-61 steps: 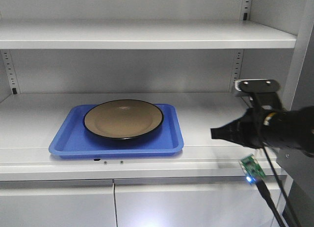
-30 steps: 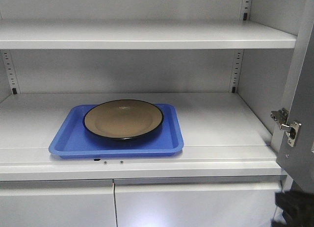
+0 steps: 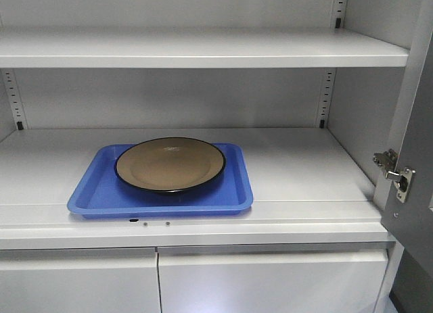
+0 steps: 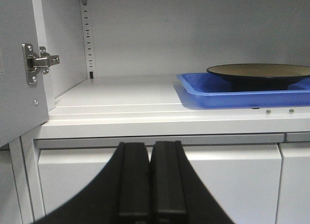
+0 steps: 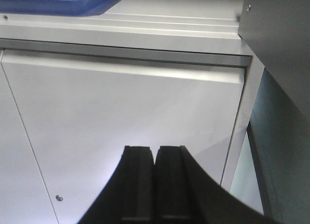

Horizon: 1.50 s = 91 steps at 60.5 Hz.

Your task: Place disk in tray to left cabinet

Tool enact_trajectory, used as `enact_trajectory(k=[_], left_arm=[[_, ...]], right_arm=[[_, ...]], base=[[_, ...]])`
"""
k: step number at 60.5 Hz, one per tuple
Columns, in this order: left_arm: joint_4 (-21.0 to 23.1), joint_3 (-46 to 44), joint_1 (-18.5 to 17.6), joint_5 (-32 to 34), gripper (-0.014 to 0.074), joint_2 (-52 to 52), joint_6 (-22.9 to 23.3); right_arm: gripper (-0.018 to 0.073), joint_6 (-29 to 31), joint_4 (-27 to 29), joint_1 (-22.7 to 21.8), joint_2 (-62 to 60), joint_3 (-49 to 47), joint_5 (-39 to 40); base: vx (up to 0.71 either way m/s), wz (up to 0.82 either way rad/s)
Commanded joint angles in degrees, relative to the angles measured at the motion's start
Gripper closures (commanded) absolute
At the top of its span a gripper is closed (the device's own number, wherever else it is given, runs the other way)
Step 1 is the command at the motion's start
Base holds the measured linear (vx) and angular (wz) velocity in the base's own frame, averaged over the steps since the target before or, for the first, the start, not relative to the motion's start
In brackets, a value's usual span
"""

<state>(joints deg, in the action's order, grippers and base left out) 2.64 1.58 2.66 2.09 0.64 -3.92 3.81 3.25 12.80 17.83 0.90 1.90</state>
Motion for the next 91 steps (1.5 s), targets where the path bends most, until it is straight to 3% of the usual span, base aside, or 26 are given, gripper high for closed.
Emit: enact_trajectory(k=[1,7,20,28,91], left_arm=[[0.29,1.81,-0.04,4.27,0.0604,-0.07,0.02],[0.29,1.81,-0.04,4.27,0.0604,-0.07,0.02],[0.29,1.81,-0.04,4.27,0.0604,-0.07,0.02],[0.29,1.81,-0.04,4.27,0.0604,-0.07,0.02],[0.29,1.81,-0.04,4.27,0.0604,-0.06,0.02]], right_arm=[[0.0565,0.29,-0.75,-0.99,-4.18,1.81,4.57],[0.0565,0.30,-0.82,-4.11,-8.56,1.55,-2.46],[0.0564,0.63,-1.29,-9.51,-14.28,1.55,-4.08],[0.0562,0.57,-1.29,-10.14,-19.25,1.55,-4.98],[0.0561,0.44,-0.84,-11.15,-19.08,1.55,-5.32]], base=[[0.00,0.00],[0.00,0.00],[0.00,0.00],[0.00,0.00],[0.00,0.00]])
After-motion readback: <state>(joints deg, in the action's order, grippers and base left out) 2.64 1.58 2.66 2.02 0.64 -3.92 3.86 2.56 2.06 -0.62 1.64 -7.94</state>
